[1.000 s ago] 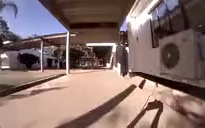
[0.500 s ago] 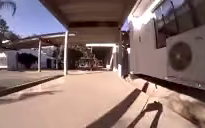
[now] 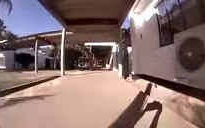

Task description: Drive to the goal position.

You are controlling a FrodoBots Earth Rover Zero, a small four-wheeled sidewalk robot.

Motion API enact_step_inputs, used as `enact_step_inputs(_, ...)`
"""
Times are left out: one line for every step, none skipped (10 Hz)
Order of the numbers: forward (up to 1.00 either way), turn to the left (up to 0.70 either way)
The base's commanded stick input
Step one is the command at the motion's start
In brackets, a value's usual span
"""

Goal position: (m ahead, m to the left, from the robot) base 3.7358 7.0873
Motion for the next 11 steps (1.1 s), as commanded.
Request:
enact_step_inputs(0.7, 0.0)
enact_step_inputs(0.7, 0.0)
enact_step_inputs(0.7, 0.0)
enact_step_inputs(0.7, 0.0)
enact_step_inputs(0.7, 0.0)
enact_step_inputs(0.7, 0.0)
enact_step_inputs(0.7, 0.0)
enact_step_inputs(0.7, 0.0)
enact_step_inputs(0.7, 0.0)
enact_step_inputs(0.7, 0.0)
enact_step_inputs(0.7, 0.0)
